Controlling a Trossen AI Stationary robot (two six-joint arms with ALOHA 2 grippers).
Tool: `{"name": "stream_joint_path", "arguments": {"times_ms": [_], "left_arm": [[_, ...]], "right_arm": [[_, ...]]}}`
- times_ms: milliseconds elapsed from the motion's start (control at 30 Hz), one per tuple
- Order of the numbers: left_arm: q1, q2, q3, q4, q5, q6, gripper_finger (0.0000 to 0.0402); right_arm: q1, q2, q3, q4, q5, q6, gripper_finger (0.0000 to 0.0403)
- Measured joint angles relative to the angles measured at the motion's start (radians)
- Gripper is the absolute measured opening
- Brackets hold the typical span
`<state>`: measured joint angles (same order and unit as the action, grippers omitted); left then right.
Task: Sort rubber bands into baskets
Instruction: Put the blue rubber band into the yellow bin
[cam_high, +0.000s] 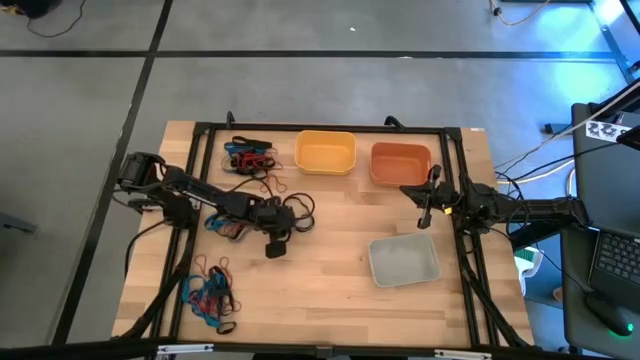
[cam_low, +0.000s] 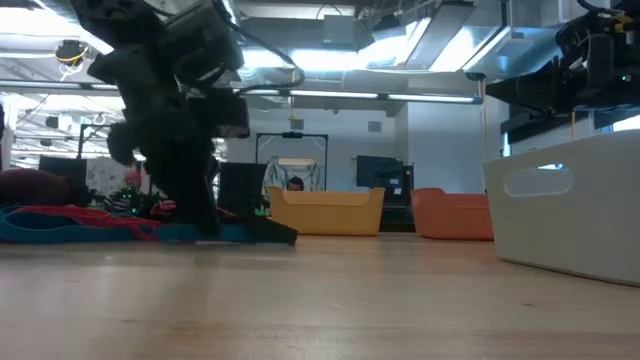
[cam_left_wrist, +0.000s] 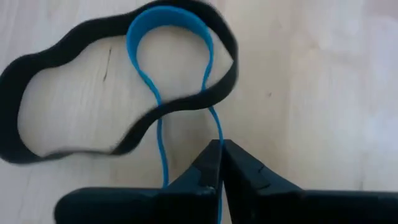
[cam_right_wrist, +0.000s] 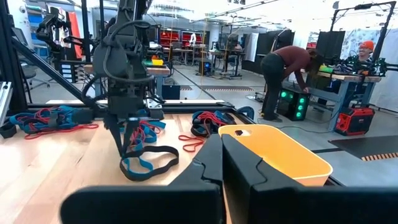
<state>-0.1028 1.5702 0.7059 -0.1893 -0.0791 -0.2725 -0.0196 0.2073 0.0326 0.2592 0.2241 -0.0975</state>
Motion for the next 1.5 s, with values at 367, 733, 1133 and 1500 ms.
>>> {"name": "stream_joint_path", "arguments": {"times_ms": [367, 733, 1133, 1500], "left_arm": [[-0.001, -0.207, 0.01, 0.068, 0.008, 0.015, 0.0005], [-0.014, -0.306, 0.01, 0.178, -0.043, 0.063, 0.0006], [0.028, -0.29, 0.01, 0.421, -0.287, 0.26, 0.0009], [0.224, -0.188, 0.01, 0.67, -0.294, 0.362, 0.0007]], "right_arm": [[0.0, 0.0, 0.0, -0.001, 0.0, 0.0, 0.0005], [0.0, 0.0, 0.0, -0.001, 0.0, 0.0, 0.0005], [0.0, 0.0, 0.0, -0.001, 0.0, 0.0, 0.0005], [0.0, 0.0, 0.0, 0.0, 0.0, 0.012, 0.0005]]}}
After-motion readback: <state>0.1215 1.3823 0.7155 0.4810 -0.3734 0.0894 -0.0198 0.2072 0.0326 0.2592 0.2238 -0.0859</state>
